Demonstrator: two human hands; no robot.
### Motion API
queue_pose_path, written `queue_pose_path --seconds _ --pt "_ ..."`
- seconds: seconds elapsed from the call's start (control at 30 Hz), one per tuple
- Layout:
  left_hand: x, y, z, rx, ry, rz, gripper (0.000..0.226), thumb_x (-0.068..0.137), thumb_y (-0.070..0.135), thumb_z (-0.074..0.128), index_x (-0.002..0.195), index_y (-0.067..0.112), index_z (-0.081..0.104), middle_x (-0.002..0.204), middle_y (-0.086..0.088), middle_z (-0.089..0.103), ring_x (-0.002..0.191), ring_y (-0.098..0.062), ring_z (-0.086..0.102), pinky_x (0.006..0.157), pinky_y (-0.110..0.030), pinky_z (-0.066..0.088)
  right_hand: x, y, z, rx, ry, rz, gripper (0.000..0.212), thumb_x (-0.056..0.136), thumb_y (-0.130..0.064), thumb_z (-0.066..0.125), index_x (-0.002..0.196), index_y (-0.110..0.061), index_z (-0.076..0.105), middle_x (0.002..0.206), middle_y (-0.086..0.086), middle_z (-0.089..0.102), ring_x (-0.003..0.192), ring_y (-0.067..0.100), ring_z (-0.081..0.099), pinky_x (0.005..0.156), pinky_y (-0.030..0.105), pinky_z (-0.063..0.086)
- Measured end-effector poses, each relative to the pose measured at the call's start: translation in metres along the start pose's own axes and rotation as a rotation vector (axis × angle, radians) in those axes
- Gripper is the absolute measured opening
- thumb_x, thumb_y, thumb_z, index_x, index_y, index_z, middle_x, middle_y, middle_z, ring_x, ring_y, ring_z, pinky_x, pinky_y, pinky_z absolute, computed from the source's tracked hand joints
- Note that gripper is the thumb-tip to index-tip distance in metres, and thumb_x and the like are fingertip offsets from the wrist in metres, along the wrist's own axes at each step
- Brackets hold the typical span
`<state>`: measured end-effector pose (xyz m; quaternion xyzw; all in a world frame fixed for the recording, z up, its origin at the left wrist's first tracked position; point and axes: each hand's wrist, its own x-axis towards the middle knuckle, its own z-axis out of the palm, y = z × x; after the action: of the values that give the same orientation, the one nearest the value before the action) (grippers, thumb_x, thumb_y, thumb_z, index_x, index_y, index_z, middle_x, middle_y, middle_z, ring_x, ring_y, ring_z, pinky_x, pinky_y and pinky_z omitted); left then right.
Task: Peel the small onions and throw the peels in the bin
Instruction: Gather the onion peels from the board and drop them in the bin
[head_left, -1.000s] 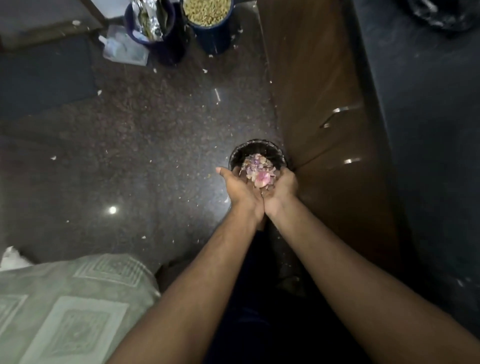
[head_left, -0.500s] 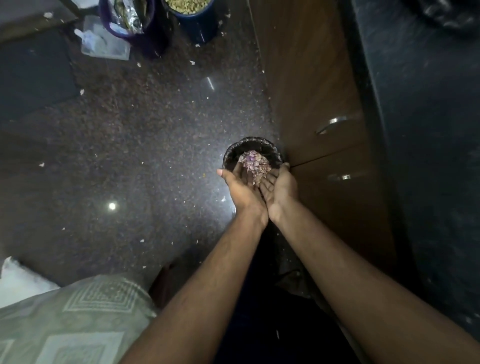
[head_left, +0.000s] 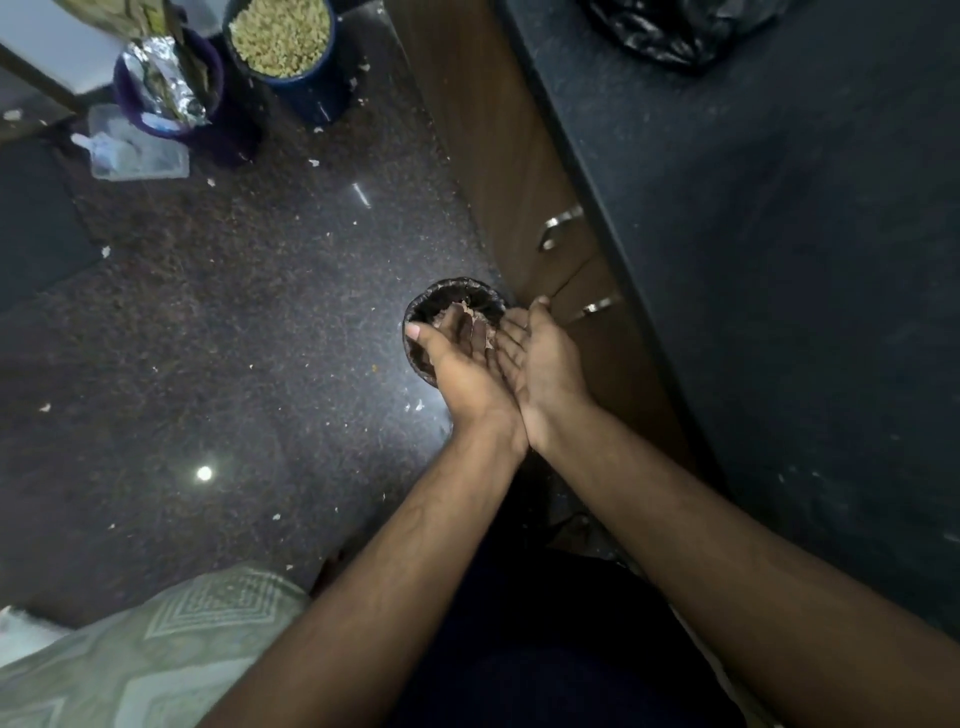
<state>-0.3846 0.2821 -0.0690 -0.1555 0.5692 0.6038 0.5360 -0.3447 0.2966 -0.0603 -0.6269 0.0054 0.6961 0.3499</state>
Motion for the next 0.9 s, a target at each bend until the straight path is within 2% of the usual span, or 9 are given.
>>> queue_pose_path --seconds 0.1,0.2,0.3,0.37,0.43,0.53,0.6,0.73,0.9 --pt "-0.043 -0.001 0.000 0.013 -0.040 0.001 0.074 0.101 0.065 0.024 0.142 0.010 0.052 0.143 -0.012 0.057 0.133 -0.025 0.055 0.117 -0.040 0.038 -0.045 -0.008 -0.015 0.004 0.015 -0.029 0.046 0.112 -0.042 0.033 0.090 -0.014 0.063 0.091 -0.002 0.069 0.086 0.007 0.067 0.078 0.018 0.052" --pt "-0.096 -0.012 -0.009 0.109 -0.115 -0.015 0.074 0.103 0.062 0.020 0.142 0.007 0.051 0.133 -0.012 0.063 0.121 -0.020 0.063 0.107 -0.031 0.048 -0.093 -0.007 -0.045 0.044 0.044 -0.092 0.045 0.111 -0.042 0.035 0.092 -0.016 0.066 0.089 0.000 0.074 0.072 0.004 0.069 0.065 0.015 0.056" --pt "-0.149 -0.028 -0.026 0.221 -0.200 -0.040 0.071 0.104 0.060 0.020 0.139 0.008 0.053 0.109 -0.005 0.071 0.096 -0.013 0.070 0.082 -0.019 0.058 -0.136 0.007 -0.087 0.133 0.045 -0.159 0.048 0.111 -0.043 0.036 0.101 -0.010 0.069 0.092 0.004 0.077 0.081 0.008 0.074 0.076 0.020 0.059" --pt "-0.189 -0.045 -0.041 0.286 -0.259 -0.046 0.070 0.104 0.060 0.022 0.138 0.008 0.054 0.103 -0.004 0.072 0.093 -0.013 0.072 0.082 -0.020 0.058 -0.166 0.018 -0.121 0.215 0.061 -0.195 0.048 0.110 -0.044 0.037 0.114 -0.006 0.066 0.098 0.003 0.076 0.088 0.008 0.074 0.081 0.020 0.058" --pt "-0.225 -0.065 -0.059 0.320 -0.325 -0.087 0.070 0.104 0.060 0.023 0.136 0.006 0.054 0.097 -0.006 0.075 0.089 -0.015 0.075 0.082 -0.023 0.059 -0.196 0.028 -0.154 0.314 0.074 -0.217 0.046 0.111 -0.043 0.035 0.111 -0.007 0.065 0.097 0.005 0.076 0.084 0.007 0.075 0.077 0.018 0.060" --pt "-0.274 -0.098 -0.086 0.387 -0.464 -0.151 0.074 0.103 0.061 0.023 0.138 0.002 0.050 0.117 -0.021 0.070 0.111 -0.030 0.070 0.091 -0.031 0.057 -0.235 0.050 -0.208 0.407 0.133 -0.278 0.051 0.111 -0.041 0.036 0.108 0.000 0.066 0.109 0.013 0.075 0.093 0.016 0.076 0.081 0.022 0.060" --pt "-0.302 -0.119 -0.099 0.470 -0.538 -0.191 0.074 0.103 0.062 0.024 0.137 0.003 0.052 0.122 -0.020 0.067 0.121 -0.032 0.065 0.097 -0.032 0.055 -0.256 0.062 -0.239 0.491 0.170 -0.327 0.050 0.111 -0.041 0.037 0.095 -0.004 0.067 0.096 0.009 0.077 0.078 0.010 0.075 0.070 0.017 0.060" --pt "-0.350 -0.158 -0.120 0.584 -0.716 -0.256 0.076 0.102 0.063 0.025 0.138 0.002 0.052 0.123 -0.019 0.065 0.126 -0.035 0.060 0.108 -0.040 0.048 -0.292 0.081 -0.296 0.661 0.219 -0.442 0.047 0.111 -0.041 0.038 0.088 -0.013 0.067 0.078 -0.001 0.079 0.073 0.005 0.076 0.067 0.017 0.056" --pt "-0.393 -0.201 -0.139 0.763 -0.922 -0.302 0.078 0.102 0.064 0.021 0.137 0.002 0.053 0.135 -0.025 0.062 0.126 -0.033 0.061 0.113 -0.043 0.043 -0.324 0.105 -0.351 0.862 0.285 -0.539 0.043 0.109 -0.043 0.043 0.100 -0.011 0.070 0.097 0.006 0.078 0.082 0.009 0.077 0.069 0.020 0.057"
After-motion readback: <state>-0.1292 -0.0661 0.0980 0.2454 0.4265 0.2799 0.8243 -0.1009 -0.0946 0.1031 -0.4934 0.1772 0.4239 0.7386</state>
